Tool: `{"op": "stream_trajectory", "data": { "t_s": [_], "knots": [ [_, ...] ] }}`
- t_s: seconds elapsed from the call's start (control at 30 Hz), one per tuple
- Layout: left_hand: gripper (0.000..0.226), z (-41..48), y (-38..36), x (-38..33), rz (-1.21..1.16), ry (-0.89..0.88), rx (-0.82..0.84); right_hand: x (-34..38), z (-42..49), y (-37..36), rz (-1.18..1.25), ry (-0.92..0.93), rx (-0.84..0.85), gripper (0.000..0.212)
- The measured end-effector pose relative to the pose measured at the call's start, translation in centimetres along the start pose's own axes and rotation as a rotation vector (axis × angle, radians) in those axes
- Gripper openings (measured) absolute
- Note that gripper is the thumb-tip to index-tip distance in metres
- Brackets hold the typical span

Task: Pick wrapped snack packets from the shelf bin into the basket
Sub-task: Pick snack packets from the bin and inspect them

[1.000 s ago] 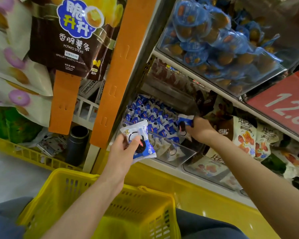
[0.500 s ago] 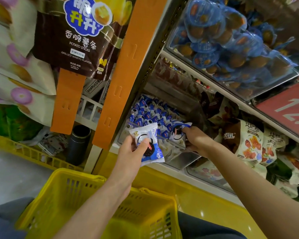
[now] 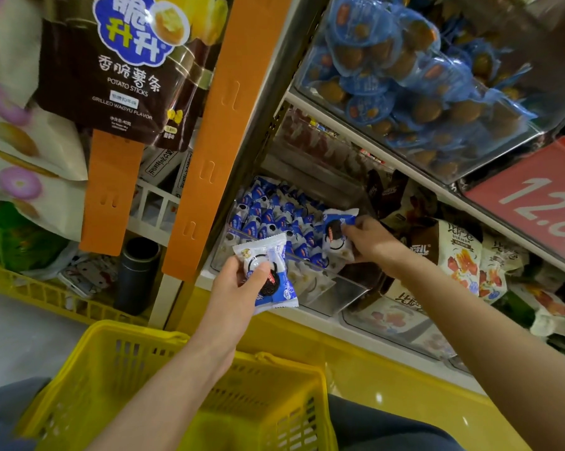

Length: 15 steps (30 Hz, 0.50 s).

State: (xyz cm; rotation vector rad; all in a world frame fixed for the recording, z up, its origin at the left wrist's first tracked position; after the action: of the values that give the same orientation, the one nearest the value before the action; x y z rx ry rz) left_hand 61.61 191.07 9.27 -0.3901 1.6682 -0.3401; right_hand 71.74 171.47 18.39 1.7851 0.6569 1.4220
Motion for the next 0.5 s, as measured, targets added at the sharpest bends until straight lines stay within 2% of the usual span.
{"op": "stream_trajectory", "data": {
  "t_s": [0.1,0.17,0.23,0.33,0.5],
  "knots": [
    [0.007,0.0,0.0,-0.1,-0.002,0.002,0.007,1.6,-0.3,1.5,-0.374,0.182,-0.118,0.029],
    [0.008,-0.1,0.0,-0.2,-0.001,-0.003,0.006,1.9,-0.5,1.4,-0.560,0.195,-0.090,0.028],
    [0.009,-0.1,0.0,-0.4,-0.002,-0.012,0.005,1.6,-0.6,0.5,-0.711,0.143,0.016,0.026],
    [0.007,-0.2,0.1,-0.7,-0.007,-0.019,0.009,0.8,-0.4,-0.6,-0.698,0.018,0.156,0.021],
    [0.007,-0.4,0.2,-1.1,-0.012,-0.026,0.003,0.4,-0.2,-0.4,-0.729,-0.056,0.170,0.028]
  ]
}}
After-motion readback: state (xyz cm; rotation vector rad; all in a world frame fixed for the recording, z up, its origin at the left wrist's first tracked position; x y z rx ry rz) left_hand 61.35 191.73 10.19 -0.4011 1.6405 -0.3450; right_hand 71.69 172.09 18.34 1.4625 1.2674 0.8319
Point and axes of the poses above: each hand's wrist, its own z-axis towards the middle knuckle, its own y-axis out of the back of the hand, x = y × z, the point moved 4 cm from there along z, towards the middle knuckle, and after that the axes turned 2 degrees about y, right-handed, at the moved point
